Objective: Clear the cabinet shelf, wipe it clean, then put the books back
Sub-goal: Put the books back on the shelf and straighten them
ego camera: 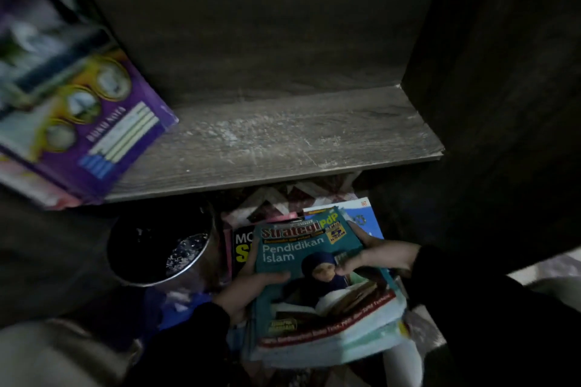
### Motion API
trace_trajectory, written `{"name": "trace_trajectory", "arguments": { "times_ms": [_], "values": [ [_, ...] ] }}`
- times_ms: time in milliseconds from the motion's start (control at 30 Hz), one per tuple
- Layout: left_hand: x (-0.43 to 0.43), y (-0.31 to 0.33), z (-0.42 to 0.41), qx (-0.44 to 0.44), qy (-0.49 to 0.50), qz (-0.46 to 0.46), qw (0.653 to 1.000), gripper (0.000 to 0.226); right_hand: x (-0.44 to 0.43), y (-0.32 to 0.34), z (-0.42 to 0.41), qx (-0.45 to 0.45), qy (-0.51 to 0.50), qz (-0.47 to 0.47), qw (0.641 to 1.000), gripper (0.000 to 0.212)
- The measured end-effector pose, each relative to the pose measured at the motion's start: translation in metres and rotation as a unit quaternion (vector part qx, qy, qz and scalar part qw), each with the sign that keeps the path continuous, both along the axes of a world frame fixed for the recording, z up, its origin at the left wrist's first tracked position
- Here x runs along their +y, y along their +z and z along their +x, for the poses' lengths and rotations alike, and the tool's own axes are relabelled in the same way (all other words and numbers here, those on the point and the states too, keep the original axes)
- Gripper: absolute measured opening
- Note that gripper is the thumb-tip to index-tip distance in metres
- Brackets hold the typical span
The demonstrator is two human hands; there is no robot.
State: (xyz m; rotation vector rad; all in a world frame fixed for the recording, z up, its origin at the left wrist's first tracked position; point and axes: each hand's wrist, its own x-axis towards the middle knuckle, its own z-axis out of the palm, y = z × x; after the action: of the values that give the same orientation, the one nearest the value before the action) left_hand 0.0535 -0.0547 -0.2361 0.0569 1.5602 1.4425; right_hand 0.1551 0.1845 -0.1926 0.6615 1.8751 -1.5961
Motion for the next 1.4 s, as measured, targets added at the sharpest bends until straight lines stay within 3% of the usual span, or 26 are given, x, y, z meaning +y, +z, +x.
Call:
{"name": "trace_trajectory", "arguments": {
  "times_ms": [67,233,433,567,633,733,833,1033,1167,1300,1400],
  "values": [
    [-0.017,0.033,0.017,0.022,0.026,0.015,0.999,0.099,-0.014,0.033,0.011,0.017,0.003,-0.003,1.000,0.111],
    [-0.061,0.116,0.051,0.107,0.091,0.063,0.988,0.101,-0.049,0.127,0.039,0.081,0.061,-0.054,0.993,0.090],
    [-0.092,0.185,0.034,0.288,0.183,0.130,0.931,0.109,-0.074,0.175,0.011,0.262,0.015,-0.027,0.965,0.118],
    [-0.091,0.204,-0.016,0.445,0.262,0.103,0.850,0.117,-0.084,0.186,-0.066,0.421,0.034,0.065,0.904,0.127],
    [-0.087,0.211,-0.047,0.517,0.282,0.074,0.805,0.123,-0.086,0.187,-0.117,0.481,0.052,0.155,0.861,0.128],
    [-0.079,0.214,-0.090,0.546,0.344,0.052,0.762,0.115,-0.087,0.185,-0.192,0.534,0.073,0.239,0.808,0.132],
    [-0.075,0.200,-0.129,0.577,0.365,0.008,0.730,0.108,-0.091,0.182,-0.248,0.548,0.079,0.224,0.802,0.137],
    [-0.063,0.157,-0.166,0.615,0.425,-0.090,0.658,0.105,-0.091,0.154,-0.308,0.524,0.092,0.197,0.824,0.138],
    [-0.056,0.142,-0.163,0.621,0.426,-0.098,0.650,0.102,-0.093,0.150,-0.313,0.511,0.097,0.204,0.830,0.137],
    [-0.054,0.131,-0.160,0.675,0.402,-0.240,0.570,0.089,-0.104,0.140,-0.301,0.474,0.086,0.276,0.832,0.128],
    [-0.046,0.118,-0.146,0.665,0.388,-0.274,0.576,0.080,-0.118,0.117,-0.289,0.428,0.031,0.321,0.844,0.119]
  ]
}}
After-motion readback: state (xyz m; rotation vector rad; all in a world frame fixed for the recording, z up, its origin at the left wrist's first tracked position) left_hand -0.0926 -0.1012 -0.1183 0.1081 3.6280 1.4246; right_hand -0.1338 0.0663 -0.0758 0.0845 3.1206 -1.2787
